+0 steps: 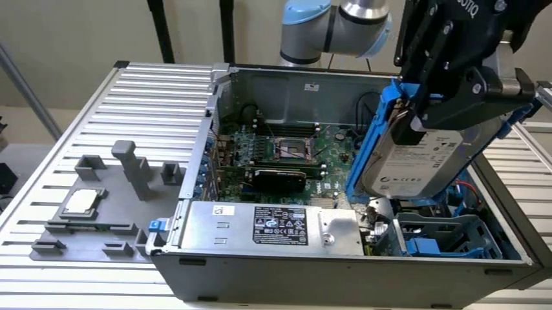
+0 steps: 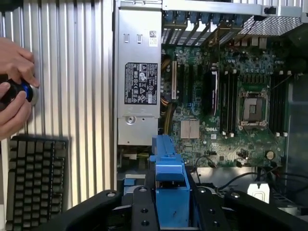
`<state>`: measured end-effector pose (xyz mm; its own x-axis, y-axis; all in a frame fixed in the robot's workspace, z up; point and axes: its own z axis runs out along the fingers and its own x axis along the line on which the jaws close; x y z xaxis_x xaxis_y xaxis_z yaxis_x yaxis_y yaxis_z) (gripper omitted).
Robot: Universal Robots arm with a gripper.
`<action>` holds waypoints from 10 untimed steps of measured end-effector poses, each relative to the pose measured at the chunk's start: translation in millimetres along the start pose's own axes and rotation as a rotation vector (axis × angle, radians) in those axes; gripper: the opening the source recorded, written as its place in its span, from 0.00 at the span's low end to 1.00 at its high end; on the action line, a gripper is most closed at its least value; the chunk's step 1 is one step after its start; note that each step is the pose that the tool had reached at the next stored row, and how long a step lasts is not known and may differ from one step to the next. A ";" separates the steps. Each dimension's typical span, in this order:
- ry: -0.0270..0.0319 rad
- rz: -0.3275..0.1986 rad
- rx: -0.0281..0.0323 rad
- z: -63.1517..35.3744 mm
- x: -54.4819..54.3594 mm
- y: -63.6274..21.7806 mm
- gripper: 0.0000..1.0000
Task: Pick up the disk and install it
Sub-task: 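Insert the disk into the insertion slot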
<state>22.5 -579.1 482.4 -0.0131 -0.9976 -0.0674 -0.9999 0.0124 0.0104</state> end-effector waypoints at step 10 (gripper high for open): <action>-0.0004 0.000 0.0000 1.7 15.7 -37.8 0.00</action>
<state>60.0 -595.1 479.2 -0.0131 -0.9976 -0.0678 -0.9999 0.0124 0.0105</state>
